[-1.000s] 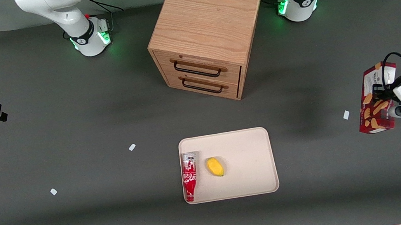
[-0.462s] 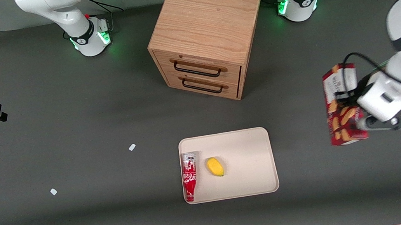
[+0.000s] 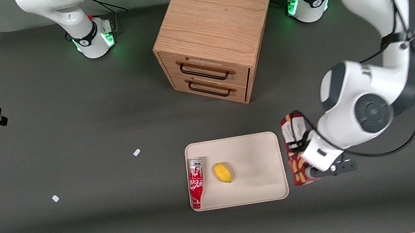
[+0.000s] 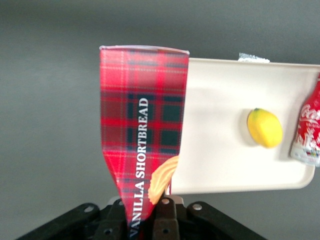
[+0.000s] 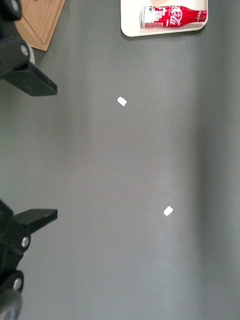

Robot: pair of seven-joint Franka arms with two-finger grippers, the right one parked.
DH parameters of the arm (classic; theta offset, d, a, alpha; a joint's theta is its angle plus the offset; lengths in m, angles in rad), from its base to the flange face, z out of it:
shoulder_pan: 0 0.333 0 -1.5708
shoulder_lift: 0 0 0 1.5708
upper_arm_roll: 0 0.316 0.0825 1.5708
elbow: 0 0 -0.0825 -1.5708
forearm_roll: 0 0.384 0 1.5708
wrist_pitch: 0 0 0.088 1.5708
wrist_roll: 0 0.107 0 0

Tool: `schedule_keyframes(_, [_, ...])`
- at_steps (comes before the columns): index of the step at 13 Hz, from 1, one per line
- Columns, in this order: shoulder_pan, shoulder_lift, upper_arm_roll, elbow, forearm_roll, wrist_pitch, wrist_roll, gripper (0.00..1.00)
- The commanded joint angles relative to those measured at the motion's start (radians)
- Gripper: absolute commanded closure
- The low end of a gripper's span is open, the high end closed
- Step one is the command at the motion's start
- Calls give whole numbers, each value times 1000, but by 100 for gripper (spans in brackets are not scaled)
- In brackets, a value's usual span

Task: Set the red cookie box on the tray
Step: 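Carry the upright box over the white tray and lower it onto the tray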

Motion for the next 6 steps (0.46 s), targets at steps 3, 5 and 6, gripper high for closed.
schedule_keyframes(3, [-56,106,16,-42,49,171,-58,100])
schedule_keyframes(5, [-66,130,16,-79,60,238,-63,100])
schedule_keyframes(6, [-76,142,17,-79,75,238,-70,100])
